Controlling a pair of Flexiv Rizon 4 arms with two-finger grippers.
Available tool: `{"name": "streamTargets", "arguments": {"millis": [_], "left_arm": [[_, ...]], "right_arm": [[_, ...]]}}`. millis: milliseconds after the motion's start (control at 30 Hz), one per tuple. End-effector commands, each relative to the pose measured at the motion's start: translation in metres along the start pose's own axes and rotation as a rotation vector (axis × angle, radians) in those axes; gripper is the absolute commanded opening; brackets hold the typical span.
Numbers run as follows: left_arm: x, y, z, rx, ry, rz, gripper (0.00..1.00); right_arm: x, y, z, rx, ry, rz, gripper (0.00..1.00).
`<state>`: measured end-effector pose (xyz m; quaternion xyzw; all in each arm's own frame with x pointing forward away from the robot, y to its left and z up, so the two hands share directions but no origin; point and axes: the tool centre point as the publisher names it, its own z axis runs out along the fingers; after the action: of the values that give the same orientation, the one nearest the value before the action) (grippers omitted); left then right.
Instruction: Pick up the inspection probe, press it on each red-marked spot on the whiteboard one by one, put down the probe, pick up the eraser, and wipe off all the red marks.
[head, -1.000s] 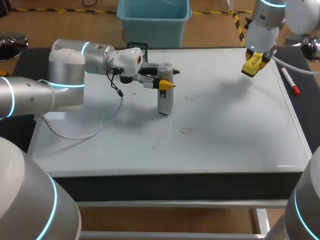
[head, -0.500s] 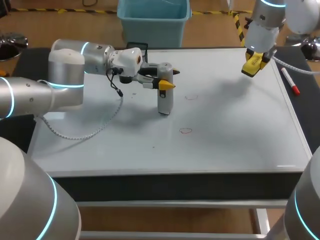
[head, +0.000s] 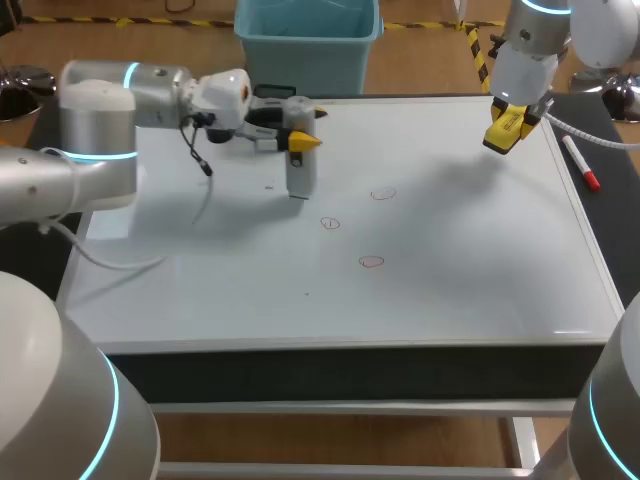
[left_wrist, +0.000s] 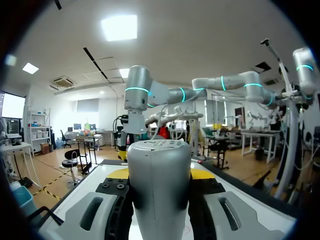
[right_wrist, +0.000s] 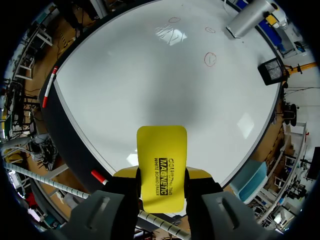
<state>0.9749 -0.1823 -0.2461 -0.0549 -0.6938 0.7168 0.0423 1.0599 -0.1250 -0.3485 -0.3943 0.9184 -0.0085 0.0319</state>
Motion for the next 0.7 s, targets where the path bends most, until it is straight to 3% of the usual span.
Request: {"name": "streamTargets", "arguments": {"millis": [33, 233, 700], "left_arm": [[0.003, -0.015, -0.031, -0.022, -0.066, 0.018, 0.00], [-0.013, -0.015, -0.068, -0.029, -0.147, 0.022, 0.00], [-0.034, 0.008, -0.136, -0.034, -0.284, -0.009, 0.00]], "right_arm": [[0.000, -0.001, -0.001, 0.000, 0.004, -0.002, 0.00], [0.000, -0.001, -0.001, 0.000, 0.004, -0.002, 0.00], [0.000, -0.001, -0.001, 0.000, 0.004, -0.002, 0.00]]}}
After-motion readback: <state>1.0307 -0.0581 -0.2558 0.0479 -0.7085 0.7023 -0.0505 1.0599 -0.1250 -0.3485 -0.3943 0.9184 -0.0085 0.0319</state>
